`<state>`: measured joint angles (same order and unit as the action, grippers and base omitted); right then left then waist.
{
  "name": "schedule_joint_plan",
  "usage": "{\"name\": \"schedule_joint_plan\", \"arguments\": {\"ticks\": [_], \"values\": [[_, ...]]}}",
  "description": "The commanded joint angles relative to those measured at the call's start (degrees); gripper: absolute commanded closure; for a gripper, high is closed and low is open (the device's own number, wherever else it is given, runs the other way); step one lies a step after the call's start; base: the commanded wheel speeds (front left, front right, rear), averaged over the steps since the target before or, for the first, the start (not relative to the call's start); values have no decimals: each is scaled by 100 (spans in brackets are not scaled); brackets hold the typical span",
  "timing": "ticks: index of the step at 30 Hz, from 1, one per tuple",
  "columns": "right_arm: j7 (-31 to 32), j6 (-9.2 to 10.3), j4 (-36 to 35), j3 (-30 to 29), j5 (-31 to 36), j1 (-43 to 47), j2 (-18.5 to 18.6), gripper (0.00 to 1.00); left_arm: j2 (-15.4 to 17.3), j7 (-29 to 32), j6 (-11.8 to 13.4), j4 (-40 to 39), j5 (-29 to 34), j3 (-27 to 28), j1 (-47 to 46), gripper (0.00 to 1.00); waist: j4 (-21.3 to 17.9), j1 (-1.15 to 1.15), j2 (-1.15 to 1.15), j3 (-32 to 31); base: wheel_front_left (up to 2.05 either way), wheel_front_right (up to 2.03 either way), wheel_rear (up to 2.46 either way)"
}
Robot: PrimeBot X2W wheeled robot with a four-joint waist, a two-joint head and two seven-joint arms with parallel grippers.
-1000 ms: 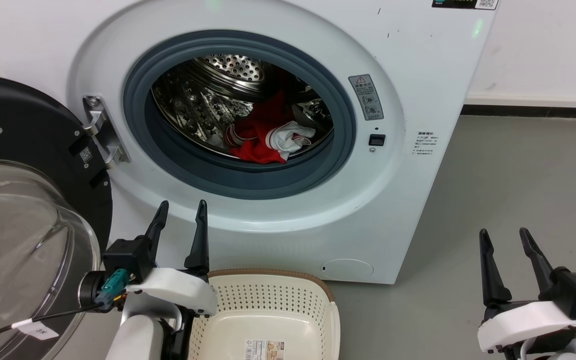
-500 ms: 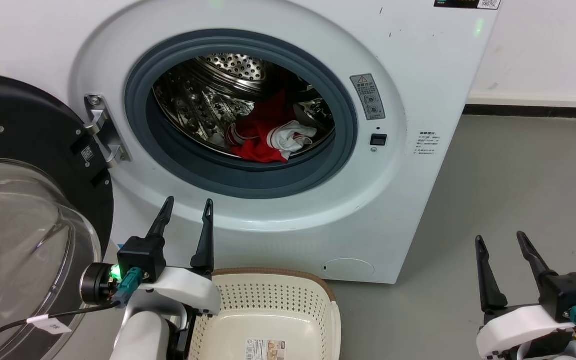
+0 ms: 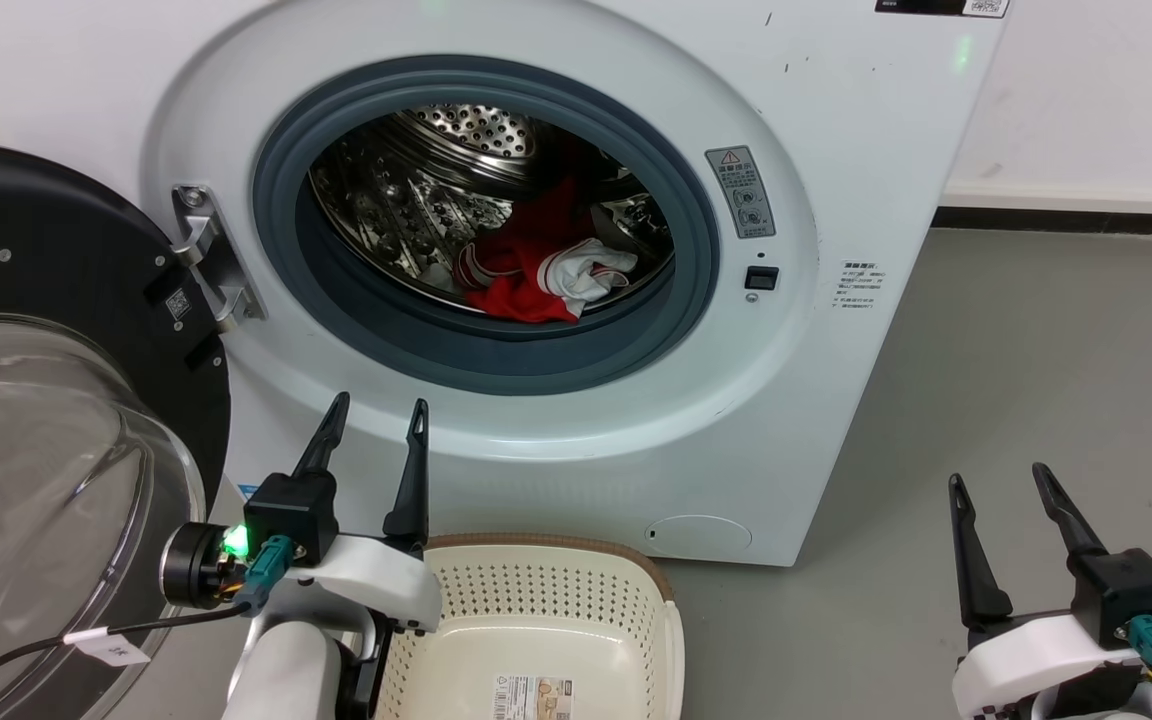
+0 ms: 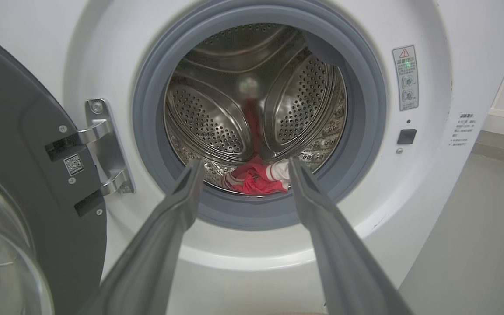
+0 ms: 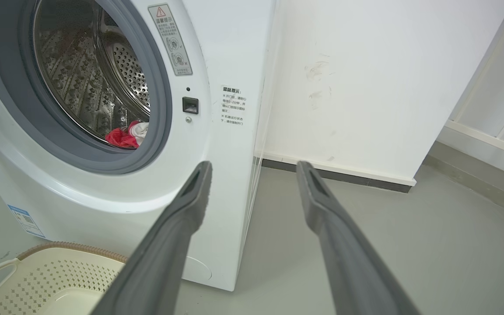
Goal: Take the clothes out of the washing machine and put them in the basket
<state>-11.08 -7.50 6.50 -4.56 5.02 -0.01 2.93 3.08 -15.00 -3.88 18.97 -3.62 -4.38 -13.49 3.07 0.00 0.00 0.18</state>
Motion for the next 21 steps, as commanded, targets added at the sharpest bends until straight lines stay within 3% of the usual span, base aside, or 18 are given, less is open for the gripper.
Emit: {"name": "schedule_joint_plan", "arguments": {"ticks": [1,21], "values": [[-26,2,16,-4,-55,-26,-9,0,10,-27,-18,17,-13,16,-71,0,-2,0,0,2,0,0,0],[-58,2,13,87,-184,-160,-9,0,-14,-23,56,183,-78,-12,-310,0,-118,0,0,215,0,0,0]]}}
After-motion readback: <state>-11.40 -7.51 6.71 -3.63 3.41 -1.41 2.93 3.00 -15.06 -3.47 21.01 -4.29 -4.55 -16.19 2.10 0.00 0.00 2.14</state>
